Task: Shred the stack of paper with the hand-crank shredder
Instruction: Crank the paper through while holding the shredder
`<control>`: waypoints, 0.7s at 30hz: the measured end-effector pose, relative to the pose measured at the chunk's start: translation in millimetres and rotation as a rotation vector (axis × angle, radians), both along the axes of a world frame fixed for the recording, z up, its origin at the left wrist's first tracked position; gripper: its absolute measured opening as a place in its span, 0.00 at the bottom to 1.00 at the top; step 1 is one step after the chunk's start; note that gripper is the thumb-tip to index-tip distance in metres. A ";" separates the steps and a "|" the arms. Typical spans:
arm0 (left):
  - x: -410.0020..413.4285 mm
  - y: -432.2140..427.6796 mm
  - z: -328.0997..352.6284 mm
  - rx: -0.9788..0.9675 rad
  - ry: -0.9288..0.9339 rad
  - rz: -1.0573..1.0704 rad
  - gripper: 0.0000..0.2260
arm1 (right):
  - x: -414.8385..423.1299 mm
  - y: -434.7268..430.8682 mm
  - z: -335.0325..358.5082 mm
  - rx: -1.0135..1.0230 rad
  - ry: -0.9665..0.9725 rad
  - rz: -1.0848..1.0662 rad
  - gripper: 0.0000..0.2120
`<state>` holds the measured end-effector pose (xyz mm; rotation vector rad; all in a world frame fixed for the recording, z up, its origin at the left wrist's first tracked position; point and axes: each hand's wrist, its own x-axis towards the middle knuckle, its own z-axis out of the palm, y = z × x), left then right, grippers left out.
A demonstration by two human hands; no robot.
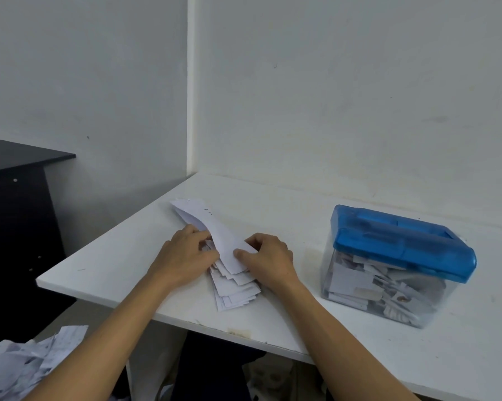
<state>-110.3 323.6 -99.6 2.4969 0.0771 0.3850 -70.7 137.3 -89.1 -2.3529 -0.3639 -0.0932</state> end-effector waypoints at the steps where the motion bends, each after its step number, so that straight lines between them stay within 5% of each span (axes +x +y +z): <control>1: -0.3 -0.4 -0.8 0.009 0.006 -0.022 0.14 | -0.3 -0.1 0.8 0.002 -0.001 0.000 0.06; 4: 1.0 0.2 -4.5 0.013 0.001 -0.046 0.20 | 0.0 -1.1 0.6 0.008 -0.006 -0.009 0.07; 21: 2.4 0.2 -8.1 -0.058 -0.031 -0.091 0.13 | -4.2 -2.5 5.2 0.106 0.075 -0.057 0.09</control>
